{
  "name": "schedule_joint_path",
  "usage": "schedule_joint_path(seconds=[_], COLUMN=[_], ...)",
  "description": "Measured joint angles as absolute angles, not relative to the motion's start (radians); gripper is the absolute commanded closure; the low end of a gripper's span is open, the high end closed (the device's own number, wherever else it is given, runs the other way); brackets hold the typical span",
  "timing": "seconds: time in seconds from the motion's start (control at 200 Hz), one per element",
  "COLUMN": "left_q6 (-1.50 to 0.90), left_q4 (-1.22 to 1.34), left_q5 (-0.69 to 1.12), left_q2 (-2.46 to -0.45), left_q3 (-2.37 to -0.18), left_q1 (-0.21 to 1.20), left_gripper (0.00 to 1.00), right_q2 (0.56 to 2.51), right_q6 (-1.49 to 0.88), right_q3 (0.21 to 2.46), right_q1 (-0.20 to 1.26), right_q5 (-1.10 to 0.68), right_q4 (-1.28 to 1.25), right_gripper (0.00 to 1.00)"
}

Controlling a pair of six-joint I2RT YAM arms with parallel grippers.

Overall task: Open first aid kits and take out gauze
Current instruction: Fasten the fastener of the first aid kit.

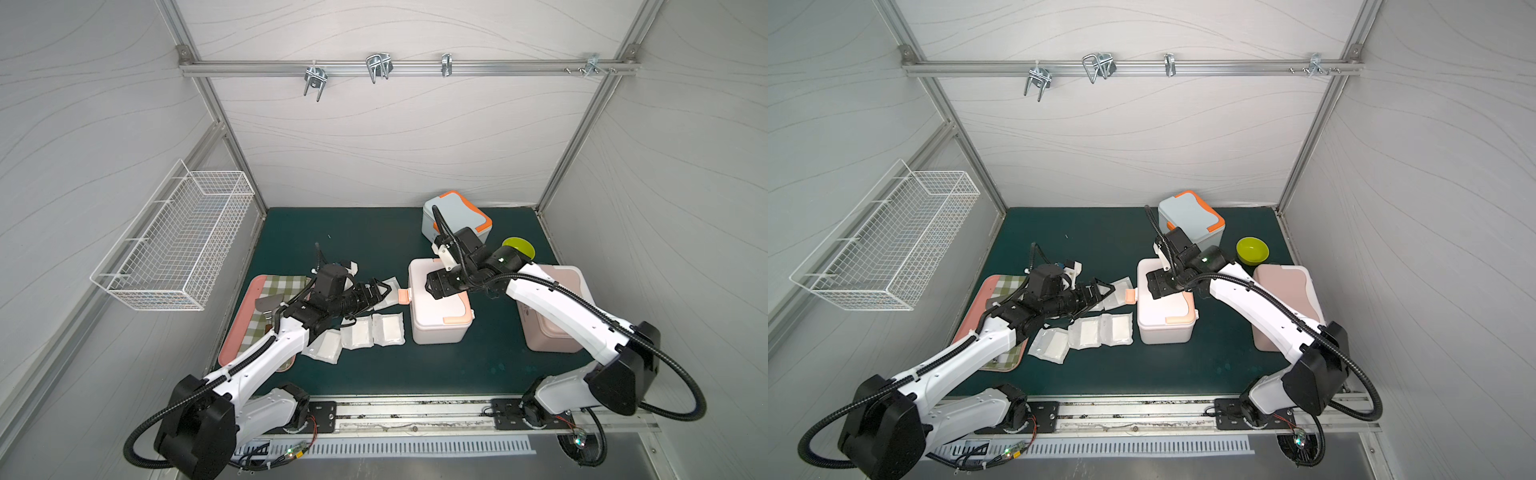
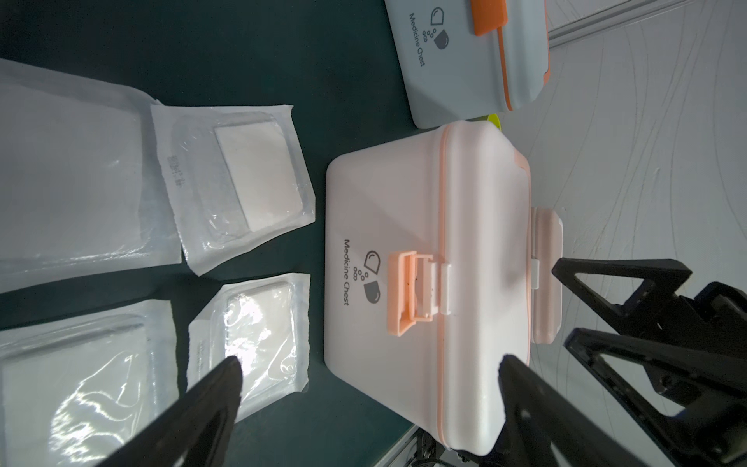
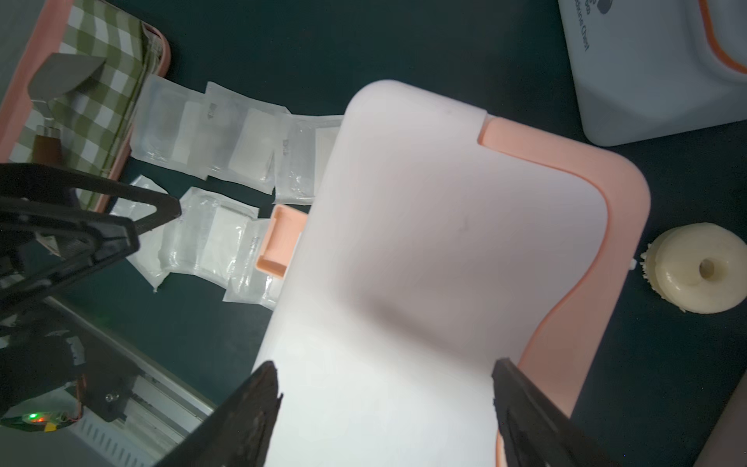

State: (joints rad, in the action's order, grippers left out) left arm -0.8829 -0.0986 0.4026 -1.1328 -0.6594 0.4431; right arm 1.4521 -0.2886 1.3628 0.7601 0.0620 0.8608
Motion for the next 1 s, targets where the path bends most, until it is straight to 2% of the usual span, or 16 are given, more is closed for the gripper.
schedule_joint_path(seconds=[0.045,0.17,0.245,0.31,0.51,0.79,1.001], left_q6=[-0.886,-0.913,-0.936,-0.958,-1.005,-1.048,-1.111], left_q4=[-0.056,0.096,0.186,0.268,0.45,0.63,0.756], left_q5=[0.423,0.494,0.531,0.559,0.624,0.654,0.673], left_q2=[-1.166,-1.283,-1.352,-1.395,-1.451,-1.536,-1.598], left_q3=[-0.659,-0.646,-0.63,-0.607,-0.588,-0.588,-0.588], left_q1=[0.442,0.441,0.441,0.441,0.457,0.553,0.56], left_gripper=[0.02,0.04,0.04,0.04,0.05,0.05,0.06], right_q2=[1.465,1.499,1.516,1.516,1.51,1.503,1.501], right_q6=[-0.286,-0.287,-0.281,-0.281,-0.283,-0.289,-0.29], right_q3=[1.362,1.362,1.362,1.36,1.34,1.328,1.325], right_q1=[0.76,0.76,0.762,0.763,0.764,0.767,0.767], right_q5=[0.067,0.068,0.071,0.071,0.072,0.065,0.056], right_q4=[0.865,0.872,0.866,0.862,0.835,0.812,0.808], right_gripper=[0.34,0.43,0.45,0.51,0.51,0.51,0.51])
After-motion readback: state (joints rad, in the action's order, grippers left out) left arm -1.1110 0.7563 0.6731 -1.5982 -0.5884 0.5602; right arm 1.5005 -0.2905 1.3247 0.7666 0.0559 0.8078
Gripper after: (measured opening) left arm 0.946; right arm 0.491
